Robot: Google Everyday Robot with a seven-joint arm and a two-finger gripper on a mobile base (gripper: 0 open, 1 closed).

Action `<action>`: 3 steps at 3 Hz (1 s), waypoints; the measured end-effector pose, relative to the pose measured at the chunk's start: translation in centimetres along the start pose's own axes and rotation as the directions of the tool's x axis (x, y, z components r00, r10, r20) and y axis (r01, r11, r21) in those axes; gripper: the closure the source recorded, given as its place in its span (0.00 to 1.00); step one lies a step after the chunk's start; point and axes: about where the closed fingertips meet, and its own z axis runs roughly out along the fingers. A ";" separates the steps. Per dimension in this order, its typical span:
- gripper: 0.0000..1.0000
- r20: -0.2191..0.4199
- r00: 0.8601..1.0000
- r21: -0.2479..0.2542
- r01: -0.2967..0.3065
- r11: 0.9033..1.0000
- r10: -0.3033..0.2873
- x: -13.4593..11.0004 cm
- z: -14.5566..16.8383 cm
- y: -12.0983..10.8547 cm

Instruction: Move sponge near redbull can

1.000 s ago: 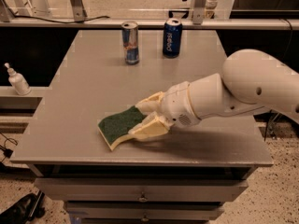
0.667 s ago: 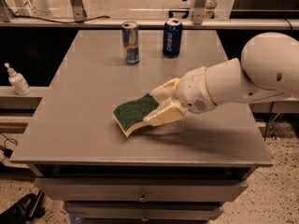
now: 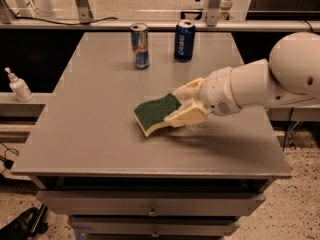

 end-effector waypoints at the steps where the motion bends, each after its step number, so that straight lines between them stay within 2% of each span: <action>1: 1.00 -0.021 1.000 0.099 -0.020 0.995 0.022 2.0 -1.6 -4.2; 2: 1.00 -0.028 0.998 0.191 -0.050 0.980 0.056 4.3 -2.7 -8.9; 3: 1.00 -0.027 0.996 0.259 -0.072 0.963 0.082 5.6 -2.7 -13.1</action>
Offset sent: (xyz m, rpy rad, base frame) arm 0.1196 -0.1201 -0.0122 -0.0273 -0.0958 -0.3101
